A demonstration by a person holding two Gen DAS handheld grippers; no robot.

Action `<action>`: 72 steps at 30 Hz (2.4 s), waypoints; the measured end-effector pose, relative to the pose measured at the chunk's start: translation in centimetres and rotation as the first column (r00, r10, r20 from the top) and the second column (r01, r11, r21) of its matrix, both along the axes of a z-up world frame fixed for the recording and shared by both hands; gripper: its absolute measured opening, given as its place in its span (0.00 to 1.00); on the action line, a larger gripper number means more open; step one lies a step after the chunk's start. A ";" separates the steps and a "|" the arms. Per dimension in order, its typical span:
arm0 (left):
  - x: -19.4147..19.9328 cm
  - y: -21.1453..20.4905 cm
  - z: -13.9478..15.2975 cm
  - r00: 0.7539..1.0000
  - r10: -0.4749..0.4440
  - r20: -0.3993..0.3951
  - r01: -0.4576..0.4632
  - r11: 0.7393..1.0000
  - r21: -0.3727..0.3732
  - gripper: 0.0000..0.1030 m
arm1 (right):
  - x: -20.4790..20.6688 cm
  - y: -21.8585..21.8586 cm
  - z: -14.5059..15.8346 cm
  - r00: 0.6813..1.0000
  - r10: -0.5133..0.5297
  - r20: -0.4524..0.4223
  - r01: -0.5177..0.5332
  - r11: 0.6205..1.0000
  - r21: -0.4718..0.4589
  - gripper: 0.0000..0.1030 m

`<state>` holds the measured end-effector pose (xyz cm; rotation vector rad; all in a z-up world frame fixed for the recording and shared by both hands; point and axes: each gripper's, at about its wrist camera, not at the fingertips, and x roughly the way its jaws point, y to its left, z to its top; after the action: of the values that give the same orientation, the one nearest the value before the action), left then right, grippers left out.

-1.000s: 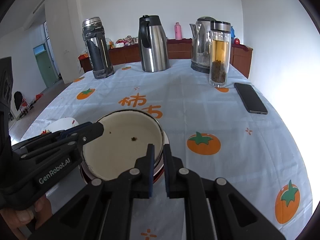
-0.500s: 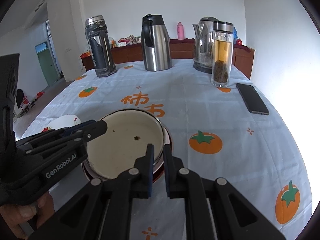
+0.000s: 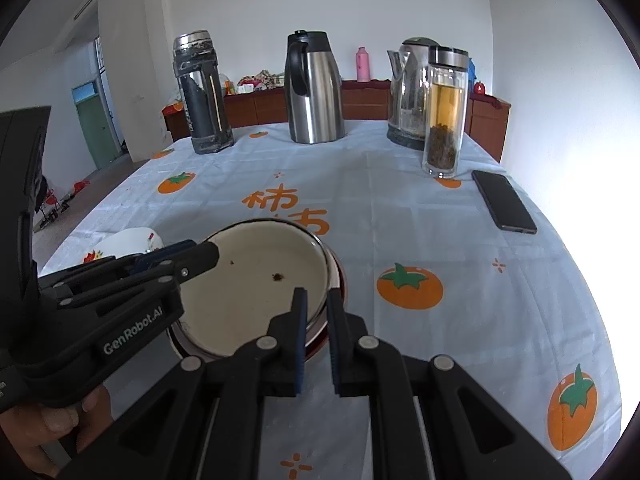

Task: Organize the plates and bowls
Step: 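Lower the enamel bowl into the pink bowl and press it down, then open both grippers on the enamel bowl rim, then close both grippers on the rim of the nested bowl stack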

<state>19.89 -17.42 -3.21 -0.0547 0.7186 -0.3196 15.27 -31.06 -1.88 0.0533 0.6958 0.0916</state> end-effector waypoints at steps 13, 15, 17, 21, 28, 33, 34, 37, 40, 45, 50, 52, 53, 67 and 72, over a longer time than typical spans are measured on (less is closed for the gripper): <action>-0.1 -0.2 0.0 1.000 -0.008 0.000 0.008 1.000 -0.001 0.18 | -0.2 0.5 0.3 1.000 0.022 0.021 -0.022 1.000 -0.011 0.11; -0.1 -0.3 -0.1 1.000 -0.008 0.001 0.008 1.000 0.003 0.18 | -0.2 0.8 0.3 0.999 0.036 0.021 -0.036 0.999 -0.007 0.11; -0.1 -0.2 -0.1 1.000 -0.008 -0.002 0.008 1.000 -0.003 0.19 | -0.1 1.0 0.3 0.999 0.039 0.020 -0.039 0.999 -0.012 0.11; 0.0 -0.1 0.0 1.000 -0.007 -0.003 0.007 1.000 -0.007 0.28 | -0.2 0.9 0.3 0.999 0.038 0.027 -0.038 0.999 -0.006 0.12; -0.1 0.5 0.4 1.000 0.011 0.006 -0.011 0.999 -0.036 0.56 | -0.4 0.1 0.8 0.999 0.004 0.054 -0.003 1.000 -0.003 0.34; 0.0 0.5 0.2 1.000 0.012 -0.004 -0.013 1.000 -0.026 0.56 | -0.6 -0.5 1.1 0.998 -0.012 0.062 0.012 1.000 0.003 0.51; 0.0 0.5 0.1 1.000 0.013 -0.008 -0.013 1.000 -0.024 0.56 | -0.6 -0.6 1.1 0.998 -0.017 0.061 0.016 1.000 0.006 0.53; 0.1 0.7 -0.1 1.000 0.008 -0.027 -0.009 1.000 -0.022 0.56 | -0.5 -1.0 1.1 0.999 -0.023 0.049 0.022 1.000 0.022 0.54; 0.2 0.9 -0.2 0.999 -0.006 -0.048 0.004 0.999 -0.037 0.56 | -0.2 -1.3 1.0 0.999 -0.031 0.030 0.030 0.999 0.028 0.54; 0.5 0.5 -0.8 0.996 -0.024 -0.090 0.022 1.000 -0.019 0.56 | 0.6 -1.7 0.6 1.000 -0.027 -0.016 0.029 0.996 0.085 0.54; 0.6 0.5 -1.2 0.994 -0.024 -0.109 0.023 1.000 -0.011 0.56 | 1.6 -1.8 -0.2 0.997 -0.030 -0.065 0.037 0.994 0.108 0.42; 0.6 0.6 -1.2 0.993 -0.023 -0.112 0.022 1.000 -0.006 0.56 | 1.7 -1.9 -0.7 0.996 -0.026 -0.083 0.036 0.991 0.131 0.34; 0.6 0.6 -1.2 0.993 -0.023 -0.114 0.022 1.000 -0.008 0.56 | 1.6 -2.0 -0.8 0.996 -0.024 -0.089 0.036 0.990 0.138 0.33; 1.0 -0.1 -2.9 0.985 -0.028 -0.169 0.031 0.999 0.017 0.44 | 1.6 -1.6 -1.4 0.991 -0.051 -0.121 0.065 0.991 0.121 0.22; 0.7 0.3 -2.1 0.986 -0.028 -0.165 0.025 0.999 -0.023 0.44 | 1.6 -1.4 -0.3 0.993 -0.054 -0.102 0.065 0.992 0.107 0.21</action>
<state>20.59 -17.08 -5.28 -0.0926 0.8809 -0.3510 16.83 -32.51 -2.20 0.1852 0.7874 0.0705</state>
